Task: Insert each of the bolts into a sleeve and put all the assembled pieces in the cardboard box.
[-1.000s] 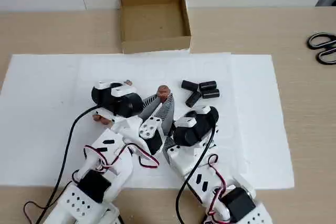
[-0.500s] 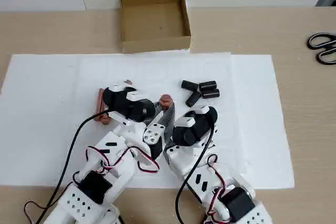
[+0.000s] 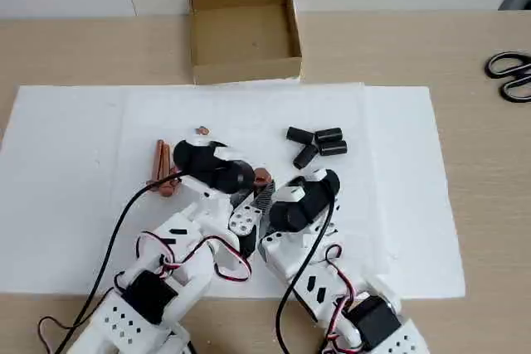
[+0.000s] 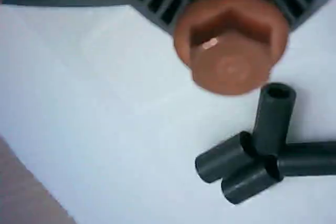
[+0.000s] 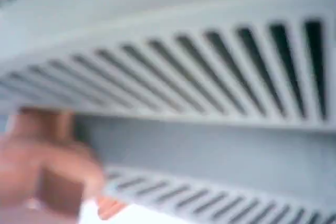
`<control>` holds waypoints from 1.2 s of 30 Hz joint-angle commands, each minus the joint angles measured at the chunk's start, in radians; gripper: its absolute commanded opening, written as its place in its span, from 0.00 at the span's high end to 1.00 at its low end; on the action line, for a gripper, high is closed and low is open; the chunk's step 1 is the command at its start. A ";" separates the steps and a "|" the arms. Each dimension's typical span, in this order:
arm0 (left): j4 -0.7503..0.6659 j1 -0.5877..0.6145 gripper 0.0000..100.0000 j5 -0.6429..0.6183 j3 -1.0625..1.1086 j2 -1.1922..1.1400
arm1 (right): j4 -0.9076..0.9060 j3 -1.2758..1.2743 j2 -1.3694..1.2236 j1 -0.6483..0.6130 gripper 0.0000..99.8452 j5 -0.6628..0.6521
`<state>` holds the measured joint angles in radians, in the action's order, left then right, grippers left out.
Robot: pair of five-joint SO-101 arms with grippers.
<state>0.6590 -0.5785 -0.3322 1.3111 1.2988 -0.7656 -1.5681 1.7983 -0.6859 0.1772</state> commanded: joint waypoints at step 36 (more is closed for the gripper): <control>0.651 0.928 0.74 0.433 -0.483 0.005 | -0.226 0.241 0.002 0.512 1.00 -0.117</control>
<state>1.2497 0.3207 0.1020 0.9030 1.2973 -0.9712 -1.4515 1.7983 -0.2931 0.1066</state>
